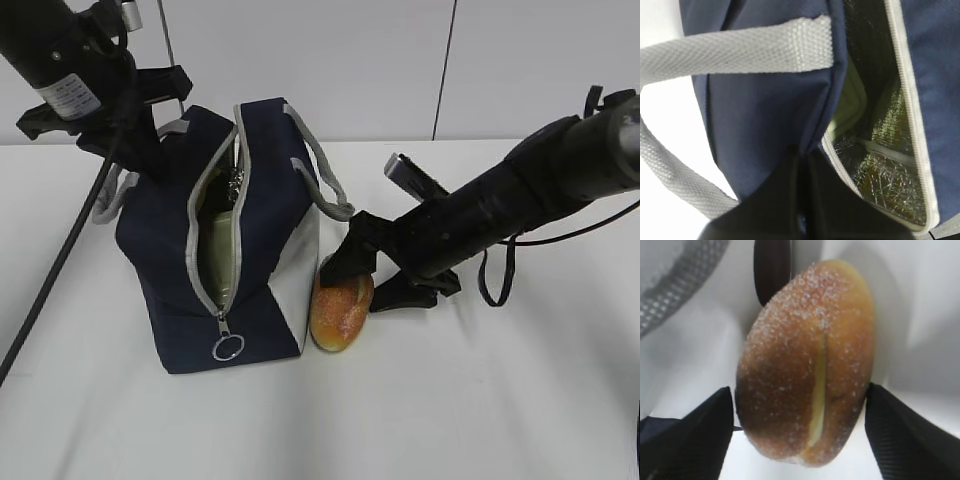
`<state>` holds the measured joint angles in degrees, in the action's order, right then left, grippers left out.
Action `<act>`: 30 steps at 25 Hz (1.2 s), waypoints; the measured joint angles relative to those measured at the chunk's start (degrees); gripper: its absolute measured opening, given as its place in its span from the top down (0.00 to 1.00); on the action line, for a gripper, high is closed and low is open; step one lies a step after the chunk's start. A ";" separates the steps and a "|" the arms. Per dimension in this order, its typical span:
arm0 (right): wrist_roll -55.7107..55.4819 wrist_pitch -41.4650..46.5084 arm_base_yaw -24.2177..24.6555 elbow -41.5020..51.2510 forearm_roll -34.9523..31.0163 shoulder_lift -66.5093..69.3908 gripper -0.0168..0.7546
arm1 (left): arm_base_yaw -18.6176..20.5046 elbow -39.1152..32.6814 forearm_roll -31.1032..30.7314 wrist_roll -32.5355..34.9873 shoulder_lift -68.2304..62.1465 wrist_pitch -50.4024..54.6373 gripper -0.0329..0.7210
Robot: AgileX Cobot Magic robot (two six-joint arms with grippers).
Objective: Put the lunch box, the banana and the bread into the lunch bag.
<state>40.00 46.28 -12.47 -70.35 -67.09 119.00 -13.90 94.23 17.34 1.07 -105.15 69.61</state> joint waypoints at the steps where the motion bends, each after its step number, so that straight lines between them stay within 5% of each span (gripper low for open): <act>1: 0.00 0.04 -0.24 0.00 0.00 0.40 0.17 | 0.00 0.00 0.00 0.00 0.00 0.00 0.96; 9: 0.10 0.17 -0.46 0.00 -0.95 0.77 0.33 | 0.00 0.00 0.00 0.00 0.00 0.00 0.96; 22: 0.10 3.81 0.59 0.00 -0.76 0.77 0.39 | 0.00 0.00 0.00 0.00 0.00 0.00 0.96; 30: -2.22 5.07 4.95 0.00 7.27 -3.84 0.40 | 0.00 0.00 0.00 0.00 0.00 0.05 0.96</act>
<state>37.78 51.34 -7.52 -70.35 -59.82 115.16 -13.90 94.23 17.34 1.07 -105.15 69.66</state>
